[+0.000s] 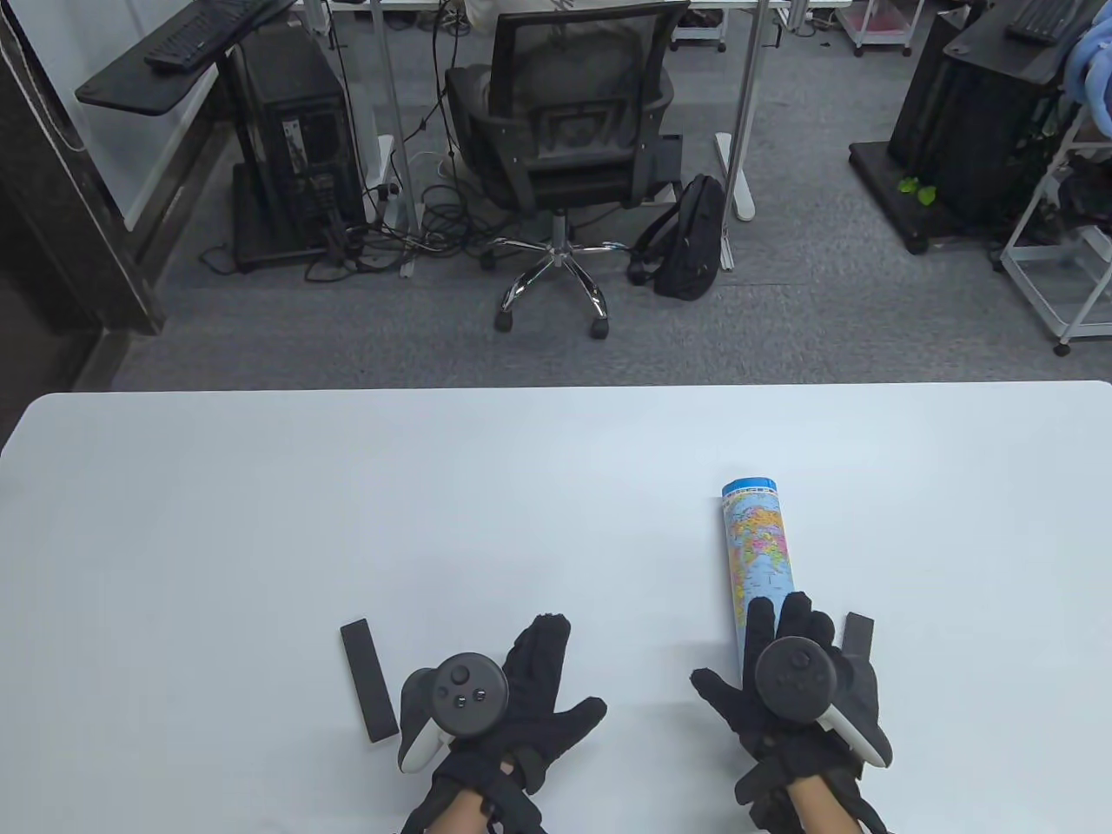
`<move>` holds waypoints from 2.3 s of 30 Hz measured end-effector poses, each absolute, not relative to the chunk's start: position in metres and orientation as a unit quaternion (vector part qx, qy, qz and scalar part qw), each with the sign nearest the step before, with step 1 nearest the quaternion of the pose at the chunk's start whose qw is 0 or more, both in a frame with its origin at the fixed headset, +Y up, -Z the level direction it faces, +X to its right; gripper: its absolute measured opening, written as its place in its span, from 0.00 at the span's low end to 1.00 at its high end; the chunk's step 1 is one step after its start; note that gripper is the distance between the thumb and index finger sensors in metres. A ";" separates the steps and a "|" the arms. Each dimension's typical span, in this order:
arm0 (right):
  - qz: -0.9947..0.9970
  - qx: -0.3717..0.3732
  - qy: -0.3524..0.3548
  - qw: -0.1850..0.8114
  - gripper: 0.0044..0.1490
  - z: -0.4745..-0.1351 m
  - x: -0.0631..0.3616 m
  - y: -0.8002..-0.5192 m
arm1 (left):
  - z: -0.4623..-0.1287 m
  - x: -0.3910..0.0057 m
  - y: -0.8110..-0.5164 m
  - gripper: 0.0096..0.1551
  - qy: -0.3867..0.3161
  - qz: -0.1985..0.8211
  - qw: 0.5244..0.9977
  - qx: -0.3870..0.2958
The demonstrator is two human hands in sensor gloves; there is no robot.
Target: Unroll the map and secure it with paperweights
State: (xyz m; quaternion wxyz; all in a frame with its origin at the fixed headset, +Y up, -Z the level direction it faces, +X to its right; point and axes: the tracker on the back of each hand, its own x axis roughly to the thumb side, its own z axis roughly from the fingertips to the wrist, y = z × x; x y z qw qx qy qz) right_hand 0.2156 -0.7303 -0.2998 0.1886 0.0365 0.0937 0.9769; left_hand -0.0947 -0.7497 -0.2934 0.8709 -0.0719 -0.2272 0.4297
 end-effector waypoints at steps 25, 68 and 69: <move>0.989 -0.034 0.126 0.069 0.51 -0.315 0.204 -0.752 | -0.293 -0.095 -0.750 0.54 -0.220 0.426 0.874 -0.079; 0.738 0.289 0.116 0.598 0.44 -0.278 0.150 -0.734 | -0.293 -0.077 -0.788 0.54 -0.170 0.747 0.604 -0.220; 0.739 0.287 0.116 0.598 0.45 -0.278 0.150 -0.734 | -0.293 -0.076 -0.788 0.54 -0.168 0.760 0.588 -0.221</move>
